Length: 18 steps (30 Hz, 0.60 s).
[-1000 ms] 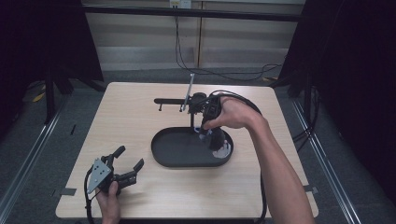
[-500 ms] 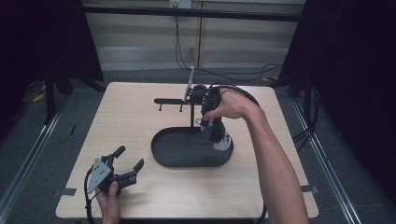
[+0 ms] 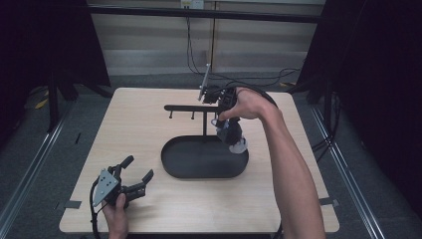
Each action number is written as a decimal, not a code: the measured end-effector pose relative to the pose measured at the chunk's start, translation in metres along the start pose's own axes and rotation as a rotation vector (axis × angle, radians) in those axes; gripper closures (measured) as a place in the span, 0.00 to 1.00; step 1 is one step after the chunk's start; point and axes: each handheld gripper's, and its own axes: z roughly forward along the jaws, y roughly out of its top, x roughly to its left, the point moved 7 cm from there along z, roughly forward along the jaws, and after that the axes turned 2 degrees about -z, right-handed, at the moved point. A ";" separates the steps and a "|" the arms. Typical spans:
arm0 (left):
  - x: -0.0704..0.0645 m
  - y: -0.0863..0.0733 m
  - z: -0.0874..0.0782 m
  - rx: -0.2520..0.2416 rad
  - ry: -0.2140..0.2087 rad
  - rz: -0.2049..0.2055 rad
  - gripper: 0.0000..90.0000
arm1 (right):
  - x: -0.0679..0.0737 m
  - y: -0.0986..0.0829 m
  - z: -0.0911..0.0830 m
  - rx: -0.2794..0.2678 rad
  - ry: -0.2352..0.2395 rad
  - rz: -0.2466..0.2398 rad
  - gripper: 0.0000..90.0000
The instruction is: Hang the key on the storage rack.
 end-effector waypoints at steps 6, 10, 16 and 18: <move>0.000 0.000 0.000 0.003 -0.001 0.003 0.17 | -0.007 0.001 0.003 -0.012 -0.003 0.013 0.97; 0.000 0.000 0.000 0.002 -0.002 0.003 0.17 | -0.010 0.002 0.002 -0.005 -0.009 0.023 0.97; 0.000 0.000 0.000 0.002 -0.002 0.003 0.17 | -0.016 0.000 0.004 0.001 -0.015 0.025 0.97; 0.000 0.000 0.000 0.002 -0.002 0.003 0.17 | -0.017 0.001 0.004 -0.001 -0.013 0.029 0.97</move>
